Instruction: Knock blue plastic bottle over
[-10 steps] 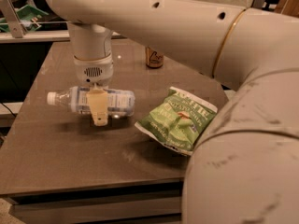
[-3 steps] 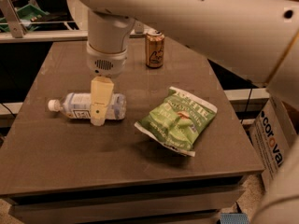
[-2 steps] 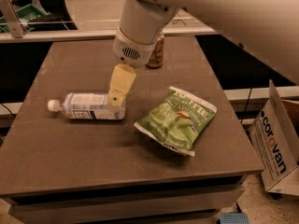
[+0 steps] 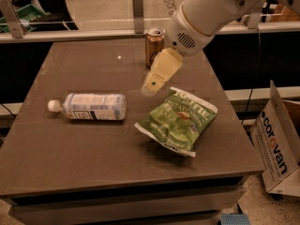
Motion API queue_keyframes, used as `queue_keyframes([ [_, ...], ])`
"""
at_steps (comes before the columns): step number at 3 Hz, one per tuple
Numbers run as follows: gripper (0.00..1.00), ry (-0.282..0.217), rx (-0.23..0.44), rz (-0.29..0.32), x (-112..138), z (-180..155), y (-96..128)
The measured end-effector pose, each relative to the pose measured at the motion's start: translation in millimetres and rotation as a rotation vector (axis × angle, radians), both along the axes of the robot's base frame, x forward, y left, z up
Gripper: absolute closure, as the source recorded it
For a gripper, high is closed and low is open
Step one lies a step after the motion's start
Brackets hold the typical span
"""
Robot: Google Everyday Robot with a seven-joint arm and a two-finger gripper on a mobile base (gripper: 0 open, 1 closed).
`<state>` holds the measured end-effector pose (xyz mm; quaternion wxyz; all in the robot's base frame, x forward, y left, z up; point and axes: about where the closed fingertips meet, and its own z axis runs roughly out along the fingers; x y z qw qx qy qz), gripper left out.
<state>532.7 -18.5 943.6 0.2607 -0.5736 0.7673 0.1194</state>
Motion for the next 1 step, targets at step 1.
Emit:
queue_keyframes([
  [1, 0.0, -0.04, 0.072, -0.122, -11.7, 13.6, -39.9],
])
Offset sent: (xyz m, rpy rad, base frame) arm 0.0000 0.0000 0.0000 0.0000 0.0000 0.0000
